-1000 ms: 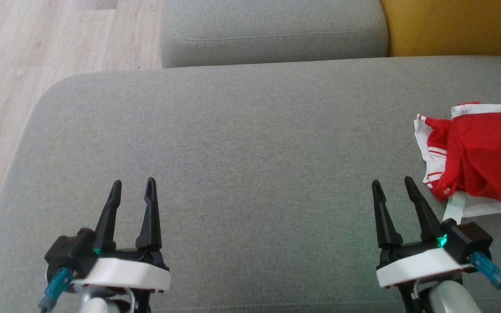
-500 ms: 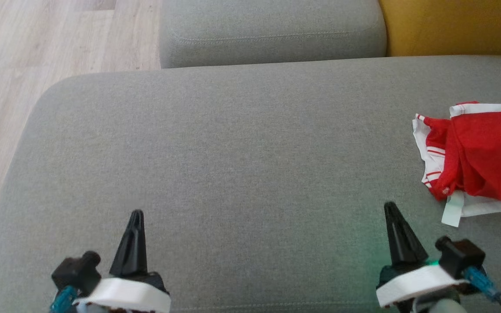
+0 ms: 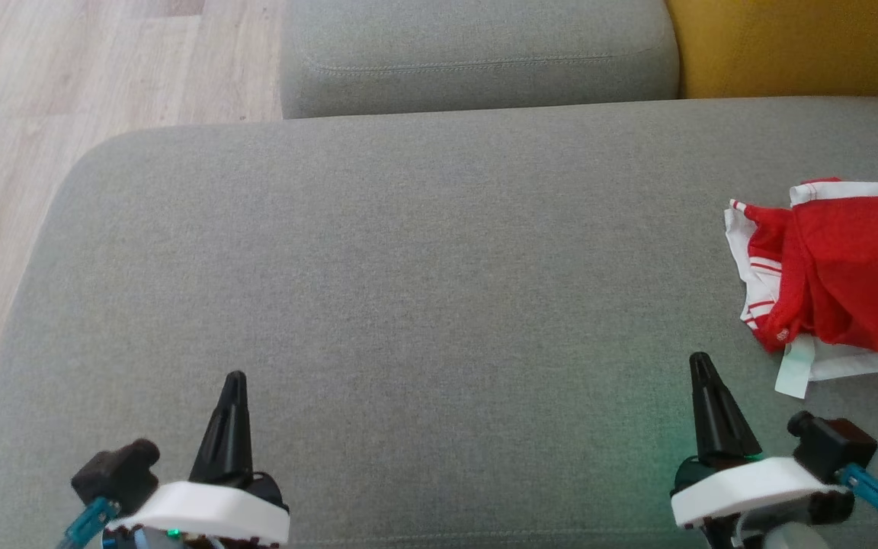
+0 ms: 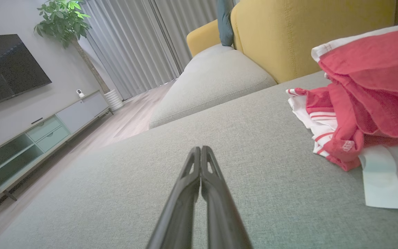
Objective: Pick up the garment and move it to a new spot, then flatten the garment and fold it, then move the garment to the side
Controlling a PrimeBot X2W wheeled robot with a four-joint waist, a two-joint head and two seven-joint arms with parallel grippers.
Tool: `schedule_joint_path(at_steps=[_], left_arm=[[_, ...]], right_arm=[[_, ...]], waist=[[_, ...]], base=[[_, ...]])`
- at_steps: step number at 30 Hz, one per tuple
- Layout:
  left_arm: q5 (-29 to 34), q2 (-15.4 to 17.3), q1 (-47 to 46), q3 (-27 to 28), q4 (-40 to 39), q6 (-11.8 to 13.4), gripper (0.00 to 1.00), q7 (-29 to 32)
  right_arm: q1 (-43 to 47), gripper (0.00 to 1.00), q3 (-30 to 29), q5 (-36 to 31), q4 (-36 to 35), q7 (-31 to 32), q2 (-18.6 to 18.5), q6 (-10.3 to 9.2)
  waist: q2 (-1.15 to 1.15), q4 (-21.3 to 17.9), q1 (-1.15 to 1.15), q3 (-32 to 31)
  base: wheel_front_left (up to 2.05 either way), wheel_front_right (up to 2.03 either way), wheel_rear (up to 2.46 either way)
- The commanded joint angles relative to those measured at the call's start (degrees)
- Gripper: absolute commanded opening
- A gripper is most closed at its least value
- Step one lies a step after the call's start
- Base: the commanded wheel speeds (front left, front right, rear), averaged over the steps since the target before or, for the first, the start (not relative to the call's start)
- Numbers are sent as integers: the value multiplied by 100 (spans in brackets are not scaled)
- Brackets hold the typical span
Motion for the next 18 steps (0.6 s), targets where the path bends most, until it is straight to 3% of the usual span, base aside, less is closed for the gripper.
schedule_joint_path(at_steps=[1,18], left_arm=[[-181,61,-314,120,-141,-41,0,36],[-1156,107,-466,278,15,-157,0,258]], right_arm=[[-271,0,-38,212,-201,43,-68,-1],[-348,0,-161,1275,-215,264,-108,-1]], waist=[[0,2,0,2],[0,18,0,19]], base=[[0,0,0],[0,0,0]])
